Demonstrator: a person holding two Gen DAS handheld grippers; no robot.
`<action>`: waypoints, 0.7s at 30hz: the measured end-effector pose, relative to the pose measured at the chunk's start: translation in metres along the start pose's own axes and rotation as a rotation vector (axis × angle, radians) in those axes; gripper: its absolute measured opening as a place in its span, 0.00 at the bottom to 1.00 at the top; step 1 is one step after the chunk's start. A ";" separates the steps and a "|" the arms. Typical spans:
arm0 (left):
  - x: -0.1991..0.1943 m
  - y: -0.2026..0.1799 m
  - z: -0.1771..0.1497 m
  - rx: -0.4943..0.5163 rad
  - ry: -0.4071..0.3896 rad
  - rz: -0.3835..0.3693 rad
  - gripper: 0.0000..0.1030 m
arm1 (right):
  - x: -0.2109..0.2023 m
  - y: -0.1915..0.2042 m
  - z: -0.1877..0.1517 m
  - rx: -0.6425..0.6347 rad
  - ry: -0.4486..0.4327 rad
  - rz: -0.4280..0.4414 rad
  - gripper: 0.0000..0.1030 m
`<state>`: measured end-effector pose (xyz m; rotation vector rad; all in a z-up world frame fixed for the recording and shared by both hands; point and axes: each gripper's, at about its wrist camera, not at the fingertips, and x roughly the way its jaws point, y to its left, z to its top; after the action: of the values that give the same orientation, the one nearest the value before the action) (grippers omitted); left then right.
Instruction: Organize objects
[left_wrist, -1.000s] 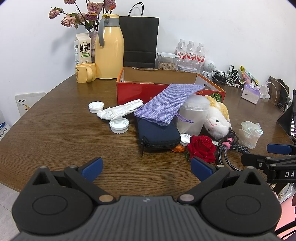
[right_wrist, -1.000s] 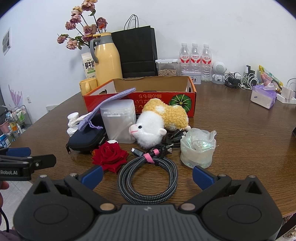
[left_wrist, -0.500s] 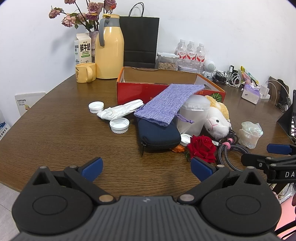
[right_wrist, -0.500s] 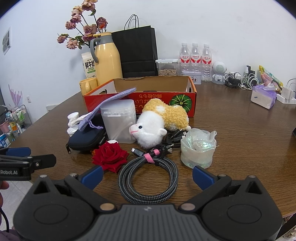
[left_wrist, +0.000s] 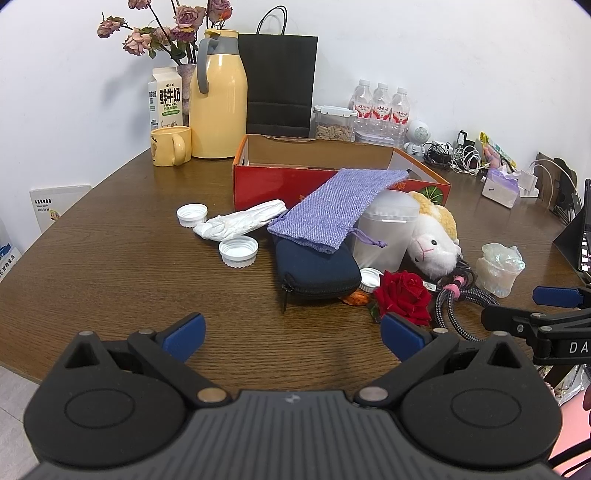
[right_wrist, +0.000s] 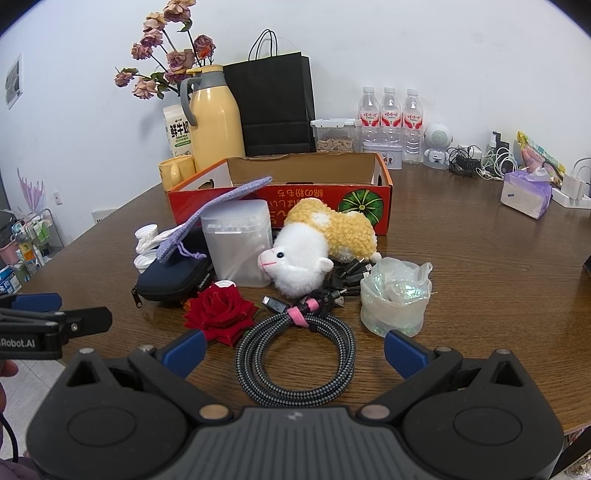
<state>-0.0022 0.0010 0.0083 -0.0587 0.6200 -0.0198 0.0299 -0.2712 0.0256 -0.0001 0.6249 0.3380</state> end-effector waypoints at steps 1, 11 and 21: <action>0.000 0.000 0.000 0.000 0.000 0.000 1.00 | 0.000 0.000 0.000 0.000 0.000 0.000 1.00; -0.002 0.000 0.002 -0.002 0.002 -0.002 1.00 | 0.000 0.000 0.001 0.001 0.002 0.000 1.00; 0.011 0.006 -0.001 -0.023 0.017 -0.004 1.00 | 0.014 -0.001 -0.001 -0.013 0.025 0.006 1.00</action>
<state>0.0058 0.0066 0.0011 -0.0817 0.6376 -0.0173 0.0400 -0.2684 0.0164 -0.0150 0.6474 0.3480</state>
